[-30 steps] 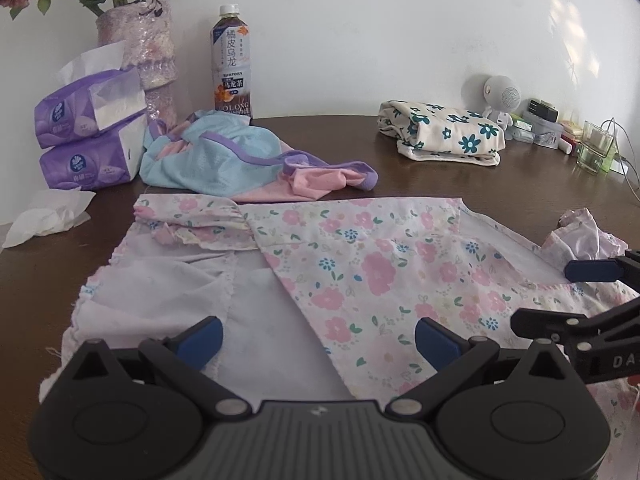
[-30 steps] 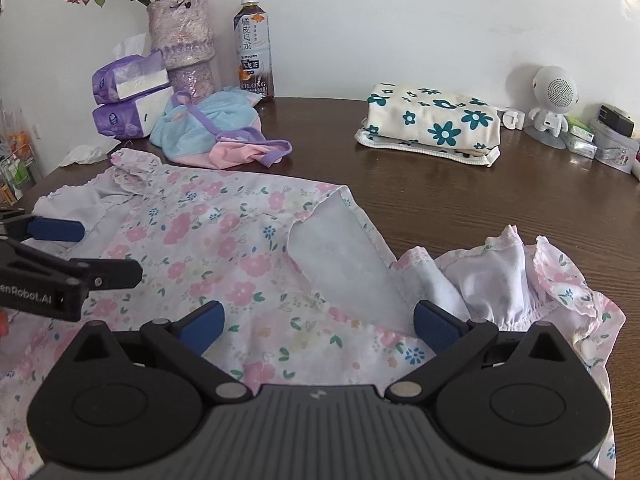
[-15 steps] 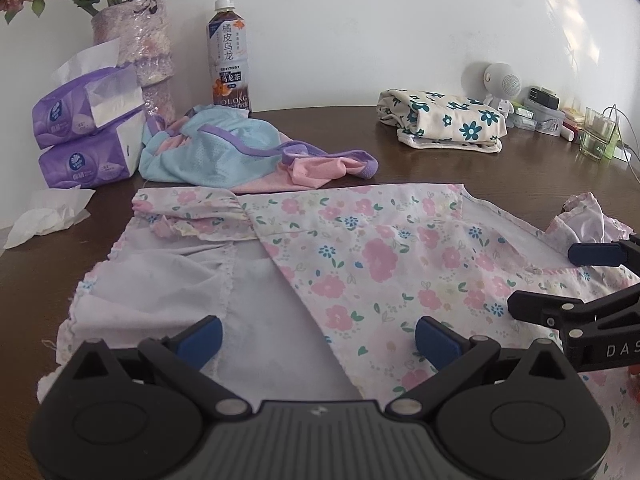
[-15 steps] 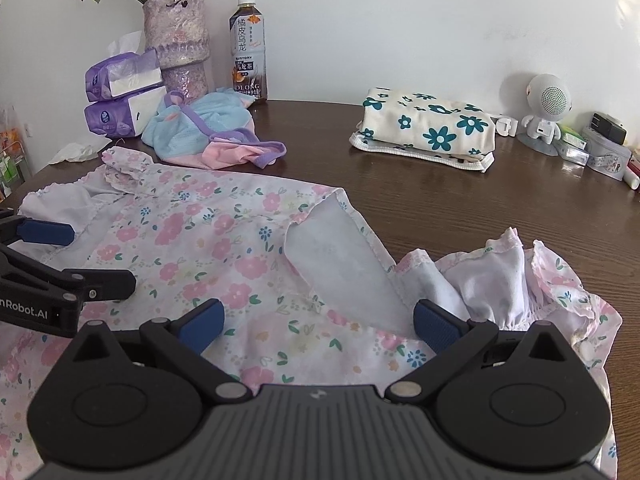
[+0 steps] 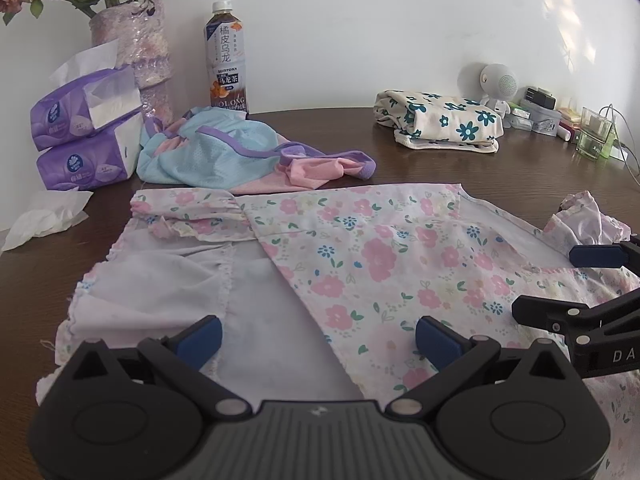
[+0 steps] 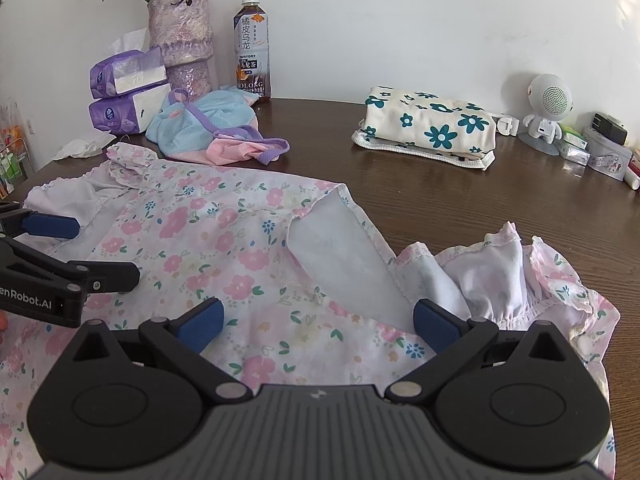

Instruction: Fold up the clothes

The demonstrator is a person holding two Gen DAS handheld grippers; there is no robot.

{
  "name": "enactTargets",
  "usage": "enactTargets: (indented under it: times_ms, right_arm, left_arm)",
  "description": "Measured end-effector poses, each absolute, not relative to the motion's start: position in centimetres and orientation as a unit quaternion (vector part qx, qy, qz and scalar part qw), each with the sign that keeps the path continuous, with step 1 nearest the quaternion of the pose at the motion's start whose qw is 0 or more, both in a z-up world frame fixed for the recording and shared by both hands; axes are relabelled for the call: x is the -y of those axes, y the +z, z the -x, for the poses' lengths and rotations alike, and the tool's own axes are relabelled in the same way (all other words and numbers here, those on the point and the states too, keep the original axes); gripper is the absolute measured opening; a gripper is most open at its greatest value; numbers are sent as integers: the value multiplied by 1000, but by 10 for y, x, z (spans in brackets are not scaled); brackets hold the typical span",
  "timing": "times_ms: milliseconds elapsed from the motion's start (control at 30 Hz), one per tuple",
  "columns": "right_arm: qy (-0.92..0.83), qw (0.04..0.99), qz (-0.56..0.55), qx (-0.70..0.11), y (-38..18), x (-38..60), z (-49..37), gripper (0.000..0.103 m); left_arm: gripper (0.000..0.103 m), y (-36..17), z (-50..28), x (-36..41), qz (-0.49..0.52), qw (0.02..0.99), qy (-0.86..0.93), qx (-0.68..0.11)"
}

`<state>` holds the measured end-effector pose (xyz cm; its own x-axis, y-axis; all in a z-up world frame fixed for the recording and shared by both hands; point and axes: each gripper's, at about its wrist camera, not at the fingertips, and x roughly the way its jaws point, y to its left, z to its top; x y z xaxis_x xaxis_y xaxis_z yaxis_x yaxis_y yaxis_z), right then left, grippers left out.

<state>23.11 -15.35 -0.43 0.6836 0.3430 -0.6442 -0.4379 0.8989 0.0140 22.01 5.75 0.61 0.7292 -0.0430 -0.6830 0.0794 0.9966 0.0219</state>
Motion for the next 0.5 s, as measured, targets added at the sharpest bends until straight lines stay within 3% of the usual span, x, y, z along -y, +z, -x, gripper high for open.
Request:
enactTargets:
  times_ms: [500]
  right_arm:
    - [213,915,71,-336,-4,154,-231,102]
  left_arm:
    - [103,5,-220,-58,-25,930,-36,-364]
